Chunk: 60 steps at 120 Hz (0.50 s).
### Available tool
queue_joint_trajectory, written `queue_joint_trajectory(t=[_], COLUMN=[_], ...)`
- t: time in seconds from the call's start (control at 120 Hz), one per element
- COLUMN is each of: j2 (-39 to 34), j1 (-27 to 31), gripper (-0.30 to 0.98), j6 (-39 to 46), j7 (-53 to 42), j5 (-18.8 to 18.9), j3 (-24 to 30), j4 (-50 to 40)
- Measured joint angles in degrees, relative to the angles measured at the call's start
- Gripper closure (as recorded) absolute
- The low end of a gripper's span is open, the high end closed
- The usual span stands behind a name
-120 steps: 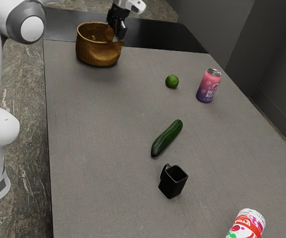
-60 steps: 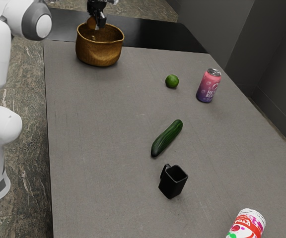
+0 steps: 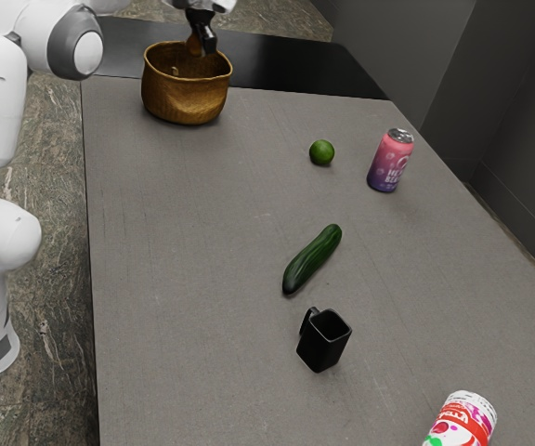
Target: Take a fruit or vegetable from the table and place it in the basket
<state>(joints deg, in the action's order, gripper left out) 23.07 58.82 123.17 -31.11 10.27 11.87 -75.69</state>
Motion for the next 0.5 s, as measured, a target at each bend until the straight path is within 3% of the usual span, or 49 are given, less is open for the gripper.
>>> queue_joint_trajectory(t=[0.183, 0.283, 0.35, 0.5], j2=[-0.5, -9.2, -16.5, -22.3], j1=[0.0, -0.4, -6.6, -22.3], gripper=[0.06, 0.03, 0.02, 0.01], j6=[-0.3, -10.8, -21.4, -40.9], j7=[-0.9, -1.1, -1.2, 1.9], j5=[-3.1, -5.5, -6.9, -8.3], j3=[-0.1, 0.9, 2.3, 14.5], j4=[0.0, 0.4, 2.6, 6.6])
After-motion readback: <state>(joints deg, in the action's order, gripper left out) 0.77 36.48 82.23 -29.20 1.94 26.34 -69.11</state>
